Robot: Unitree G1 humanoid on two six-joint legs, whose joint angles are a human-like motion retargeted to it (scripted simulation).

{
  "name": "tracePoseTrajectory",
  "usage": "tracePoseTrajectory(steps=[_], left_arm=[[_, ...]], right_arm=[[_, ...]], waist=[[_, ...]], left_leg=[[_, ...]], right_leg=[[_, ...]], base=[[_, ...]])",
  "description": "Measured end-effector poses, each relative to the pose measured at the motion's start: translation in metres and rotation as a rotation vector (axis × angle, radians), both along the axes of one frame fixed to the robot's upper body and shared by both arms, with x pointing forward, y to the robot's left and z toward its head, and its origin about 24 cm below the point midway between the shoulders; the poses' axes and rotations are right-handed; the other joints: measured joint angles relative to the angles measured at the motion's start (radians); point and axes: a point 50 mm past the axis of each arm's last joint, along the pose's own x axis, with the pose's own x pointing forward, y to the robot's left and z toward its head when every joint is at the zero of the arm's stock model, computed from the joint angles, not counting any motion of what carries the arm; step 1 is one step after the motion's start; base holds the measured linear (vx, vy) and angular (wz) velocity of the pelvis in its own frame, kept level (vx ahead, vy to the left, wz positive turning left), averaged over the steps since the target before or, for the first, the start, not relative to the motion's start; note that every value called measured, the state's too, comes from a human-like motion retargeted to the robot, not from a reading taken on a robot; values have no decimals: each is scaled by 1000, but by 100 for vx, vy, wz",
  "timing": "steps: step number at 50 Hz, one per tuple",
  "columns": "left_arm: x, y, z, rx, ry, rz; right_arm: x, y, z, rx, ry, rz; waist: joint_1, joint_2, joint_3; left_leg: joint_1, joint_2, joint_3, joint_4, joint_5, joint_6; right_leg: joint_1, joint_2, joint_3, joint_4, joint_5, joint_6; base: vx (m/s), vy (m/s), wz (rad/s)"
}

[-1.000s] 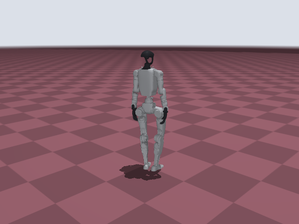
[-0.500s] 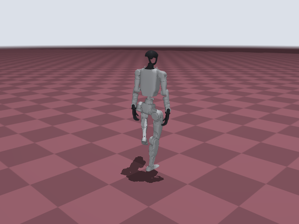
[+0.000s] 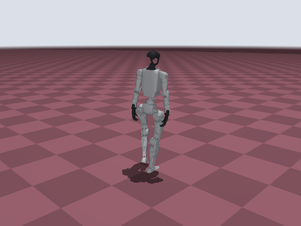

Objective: In place motions

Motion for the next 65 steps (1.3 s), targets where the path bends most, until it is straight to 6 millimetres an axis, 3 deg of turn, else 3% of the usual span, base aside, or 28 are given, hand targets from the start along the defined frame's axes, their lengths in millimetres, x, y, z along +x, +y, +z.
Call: tracePoseTrajectory(steps=[2,5,7,10,17,20,23,24,28,31,35,37,43,50,55,58,60,62,63,65], left_arm=[[3,2,0,11,-11,-2],[9,4,-1,25,-31,-19],[11,3,-1,23,-37,-33],[25,5,-1,15,-66,-58],[50,12,-1,41,-125,-151],[51,9,-1,41,-131,-118],[54,7,-2,24,-144,-75],[54,7,-1,22,-143,-66],[53,17,0,39,-122,-76],[49,21,1,59,-102,-100],[46,20,1,47,-106,-85],[45,17,0,39,-104,-63],[42,6,-1,16,-104,-57],[26,-9,-3,-15,-67,-76],[11,-13,-2,-33,-31,-70],[1,-13,-1,-38,3,-79],[-2,-8,0,-37,22,-88],[-6,-4,1,-34,45,-85],[-6,-4,2,-38,55,-85],[4,-8,0,-36,48,-84]], right_arm=[[-4,0,0,-7,9,0],[-7,0,1,-8,21,-9],[-9,-1,1,-12,34,-8],[0,2,0,-16,6,-25],[7,6,-1,28,-39,-40],[11,6,-2,10,-54,-7],[23,8,-2,29,-95,20],[26,8,-2,32,-107,24],[34,13,-3,46,-131,-1],[26,12,-2,57,-104,-42],[15,6,-1,30,-56,-49],[11,3,-1,14,-40,-39],[8,-1,0,8,-33,-32],[0,2,-1,4,-44,-54],[-2,4,-1,9,-41,-37],[-3,5,-1,11,-37,-24],[-2,7,-1,19,-35,-20],[-5,8,-1,22,-10,-10],[-6,8,-1,18,9,-8],[0,9,-1,12,18,-30]], waist=[[-9,24,-4],[-4,64,-2],[-46,89,-21],[-119,101,-7],[-83,86,3],[-95,106,-2],[-115,152,9],[-121,165,16],[-181,217,47],[-215,255,42],[-261,290,42],[-288,305,47],[-291,293,57],[-223,260,2],[-174,222,-31],[-170,173,-49],[-183,136,-32],[-128,93,-40],[-79,77,-53],[-25,79,-79]], left_leg=[[132,-63,-53,-249,22,-24],[314,-101,-84,-557,-131,-70],[354,-101,-126,-661,-135,-67],[367,-100,-195,-730,-78,-73],[379,-105,-210,-727,-95,-56],[364,-73,-229,-711,-102,-64],[339,-9,-236,-711,-86,-84],[334,12,-232,-713,-78,-93],[293,82,-265,-716,-43,-109],[246,118,-308,-701,-37,-88],[192,151,-342,-655,-53,-75],[160,171,-358,-617,-67,-66],[175,141,-386,-603,-92,-28],[237,96,-295,-674,-82,-26],[282,62,-233,-704,-92,-38],[300,-1,-219,-706,-102,-35],[330,-41,-232,-697,-110,-36],[362,-75,-178,-703,-116,-38],[362,-86,-136,-705,-117,-37],[316,-82,-120,-694,-117,-38]], right_leg=[[10,25,-12,-2,-5,1],[25,71,-16,0,-14,4],[31,82,-52,-11,-20,13],[40,74,-115,-18,-27,26],[39,44,-174,41,-57,45],[-45,40,-208,198,-11,71],[-254,47,-151,542,82,181],[-327,61,-132,670,80,189],[-621,40,-217,1169,2,123],[-846,-13,-291,1449,-47,63],[-1079,-76,-375,1633,-65,-14],[-1149,-82,-395,1646,-67,-25],[-1137,-64,-350,1577,-67,-4],[-811,-16,-267,1313,-39,57],[-481,104,-106,841,36,122],[-240,97,-62,428,125,145],[-55,89,-113,172,-69,59],[45,66,-222,11,-70,-4],[49,56,-120,-37,-32,35],[34,10,-218,-71,-15,101]], base=[[6,-4,2],[7,-6,-9],[7,-8,77],[-13,-11,101],[1,-10,9],[3,-13,13],[-10,-15,-6],[-13,-16,-38],[-17,-17,16],[-2,-12,40],[0,-5,46],[-2,-3,46],[0,0,4],[8,6,-46],[11,5,-45],[12,6,10],[14,9,36],[16,13,-97],[-1,15,-132],[-21,13,-62]])
